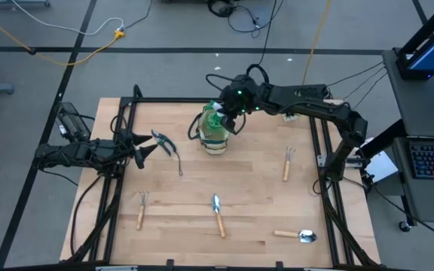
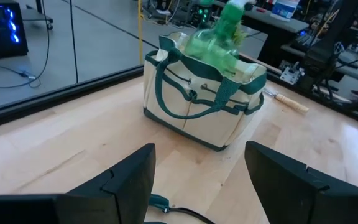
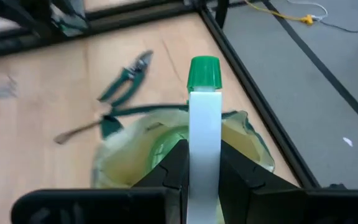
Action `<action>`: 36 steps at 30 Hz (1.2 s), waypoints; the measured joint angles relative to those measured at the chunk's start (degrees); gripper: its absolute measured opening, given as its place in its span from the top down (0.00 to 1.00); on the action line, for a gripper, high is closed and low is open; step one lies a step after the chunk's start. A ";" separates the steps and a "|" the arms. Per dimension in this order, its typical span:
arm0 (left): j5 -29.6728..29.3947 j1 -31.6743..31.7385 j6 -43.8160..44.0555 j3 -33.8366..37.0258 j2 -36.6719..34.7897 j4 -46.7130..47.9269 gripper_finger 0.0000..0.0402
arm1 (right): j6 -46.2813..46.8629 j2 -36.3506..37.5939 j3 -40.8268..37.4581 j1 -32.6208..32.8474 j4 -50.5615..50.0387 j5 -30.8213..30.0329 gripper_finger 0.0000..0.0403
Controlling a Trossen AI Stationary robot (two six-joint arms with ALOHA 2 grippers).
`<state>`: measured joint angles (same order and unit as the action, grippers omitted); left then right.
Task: Pick & Place Garden tools in Gardening bag
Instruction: Put the green spray bottle into the gardening bag
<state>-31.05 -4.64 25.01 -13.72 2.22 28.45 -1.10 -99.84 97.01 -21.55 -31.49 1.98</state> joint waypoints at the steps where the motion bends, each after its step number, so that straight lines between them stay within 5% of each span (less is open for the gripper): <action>1: 0.01 0.01 -0.39 0.01 0.00 -0.01 0.37 | -0.66 -0.57 0.00 -0.13 0.01 -0.79 0.89; 36: 0.01 0.01 -0.74 0.00 0.00 0.00 0.37 | -4.57 -5.10 0.00 -0.79 3.96 -6.45 0.81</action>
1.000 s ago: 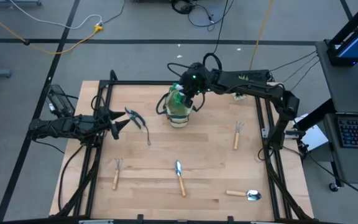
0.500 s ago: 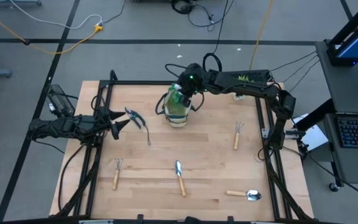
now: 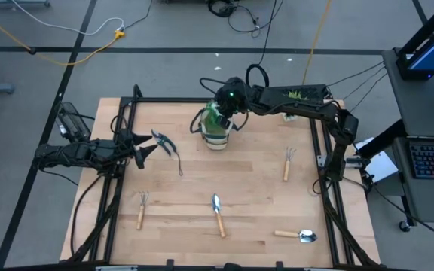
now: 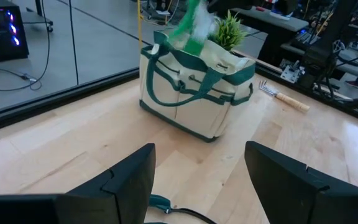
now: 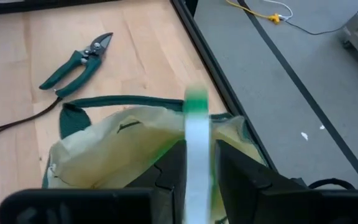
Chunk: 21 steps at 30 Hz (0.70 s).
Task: Pick & Place Garden tools in Gardening bag
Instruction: Put the green spray bottle into the gardening bag, then put the green shear scissors into the gardening bag
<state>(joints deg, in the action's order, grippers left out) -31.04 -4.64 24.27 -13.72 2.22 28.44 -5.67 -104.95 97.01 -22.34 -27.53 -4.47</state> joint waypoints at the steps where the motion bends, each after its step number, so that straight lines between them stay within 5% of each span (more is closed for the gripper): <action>1: -0.01 -0.01 0.02 0.00 0.00 0.00 0.37 | 0.00 0.00 0.00 -0.01 0.00 -0.02 0.81; 21: 0.01 0.01 0.18 0.00 0.00 -0.02 0.37 | -1.53 2.68 -0.01 3.19 5.36 -4.49 0.68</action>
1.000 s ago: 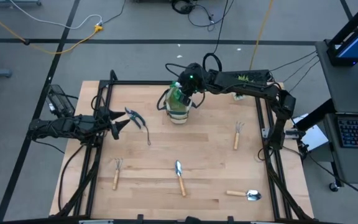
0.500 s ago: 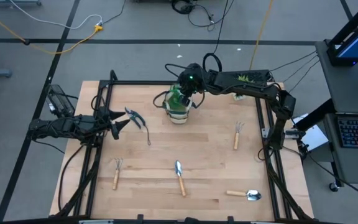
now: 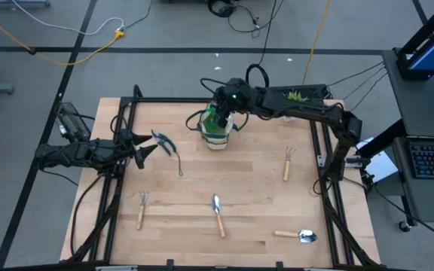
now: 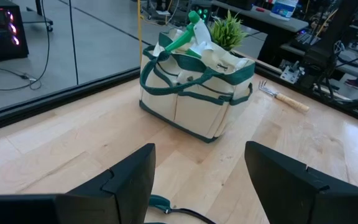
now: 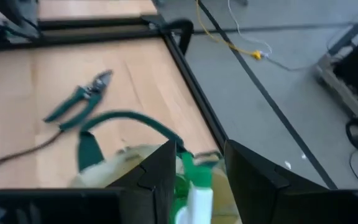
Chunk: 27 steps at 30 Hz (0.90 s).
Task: Pick & Place Garden tools in Gardening bag
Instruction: Put the green shear scissors into the gardening bag
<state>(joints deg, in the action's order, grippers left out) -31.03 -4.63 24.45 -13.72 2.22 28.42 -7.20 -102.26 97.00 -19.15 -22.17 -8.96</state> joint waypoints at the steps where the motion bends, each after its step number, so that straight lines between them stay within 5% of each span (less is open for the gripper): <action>1: -0.01 -0.01 0.00 0.01 0.00 0.00 0.37 | 0.00 0.40 0.00 0.33 0.27 -0.01 0.68; 11: 0.00 0.00 -0.28 0.00 0.00 0.00 0.37 | -2.50 8.63 -0.01 1.28 -3.73 0.03 0.74; 27: -1.53 0.00 -3.78 0.01 0.02 -3.43 0.37 | -1.90 19.44 -0.03 1.28 -14.64 0.21 0.99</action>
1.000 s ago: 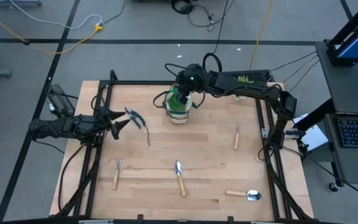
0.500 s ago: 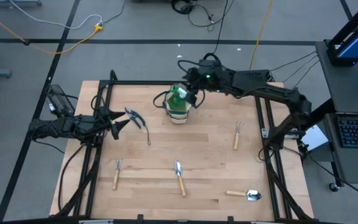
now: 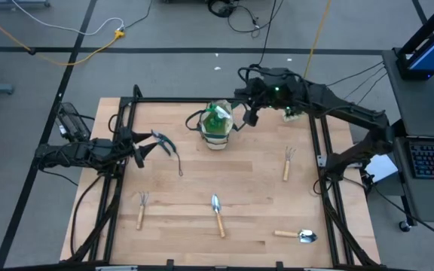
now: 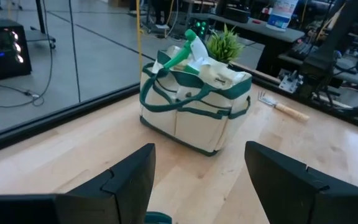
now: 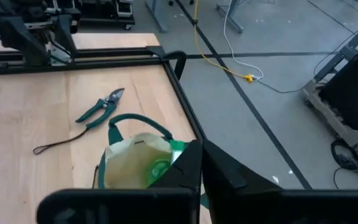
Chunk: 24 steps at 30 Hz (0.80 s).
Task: Pick & Place Garden tools in Gardening bag
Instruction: Put the green shear scissors into the gardening bag
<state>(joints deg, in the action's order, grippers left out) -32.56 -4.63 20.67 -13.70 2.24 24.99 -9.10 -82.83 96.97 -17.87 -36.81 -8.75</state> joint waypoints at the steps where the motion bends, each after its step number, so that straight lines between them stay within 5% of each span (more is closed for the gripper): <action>1: -0.15 0.01 -0.02 0.00 0.00 0.01 0.37 | -0.01 0.49 0.00 0.00 -0.27 -0.01 0.99; 8: -0.50 0.00 -3.28 -0.01 0.00 0.02 0.37 | 0.91 3.66 -3.00 0.62 -0.86 0.62 0.97; 24: -0.52 0.00 -5.50 -0.01 0.00 0.06 0.37 | 6.57 24.26 -37.57 3.37 24.93 1.36 0.99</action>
<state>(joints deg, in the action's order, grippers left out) -33.08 -4.63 15.17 -13.72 2.24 25.05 -2.54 -58.56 59.40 -14.50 -11.88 -7.39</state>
